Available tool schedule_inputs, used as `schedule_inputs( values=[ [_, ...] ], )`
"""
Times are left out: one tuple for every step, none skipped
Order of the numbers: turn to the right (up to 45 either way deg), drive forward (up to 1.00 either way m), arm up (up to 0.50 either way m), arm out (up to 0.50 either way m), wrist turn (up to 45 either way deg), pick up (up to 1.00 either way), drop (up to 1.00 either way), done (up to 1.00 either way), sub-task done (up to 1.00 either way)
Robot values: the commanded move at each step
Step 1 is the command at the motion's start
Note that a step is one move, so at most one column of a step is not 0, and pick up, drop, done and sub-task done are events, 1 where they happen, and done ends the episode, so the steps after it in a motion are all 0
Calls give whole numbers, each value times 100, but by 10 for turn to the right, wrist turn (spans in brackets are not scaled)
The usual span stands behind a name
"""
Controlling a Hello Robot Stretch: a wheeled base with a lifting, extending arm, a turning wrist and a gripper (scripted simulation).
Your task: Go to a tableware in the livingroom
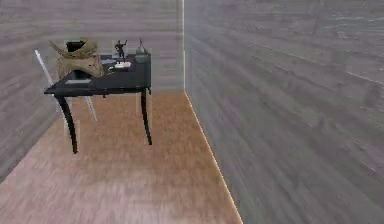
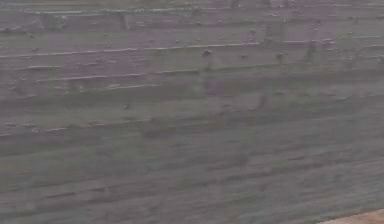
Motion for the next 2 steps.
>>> schedule_inputs(
  values=[
    [0, 100, 0, 0, 0, 0, 0, 0, 0],
    [0, 75, 0, 0, 0, 0, 0, 0, 0]
  ],
)
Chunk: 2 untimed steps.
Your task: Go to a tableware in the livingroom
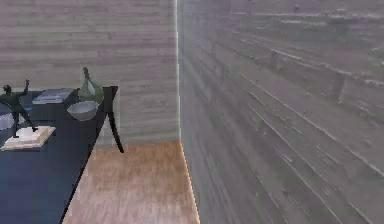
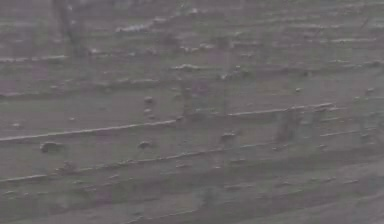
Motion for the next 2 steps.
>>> schedule_inputs(
  values=[
    [-180, 0, 0, 0, 0, 0, 0, 0, 0],
    [0, 60, 0, 0, 0, 0, 0, 0, 0]
  ],
)
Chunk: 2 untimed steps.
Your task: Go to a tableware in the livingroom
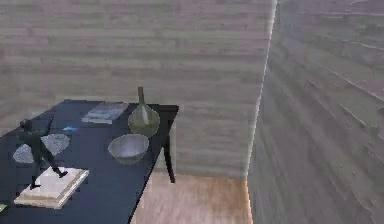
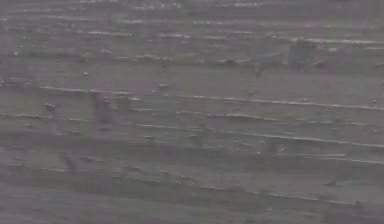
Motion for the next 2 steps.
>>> schedule_inputs(
  values=[
    [-180, 0, 0, 0, 0, 0, 0, 0, 0],
    [0, 0, 0, 0, 0, 0, 0, 100, 0]
  ],
)
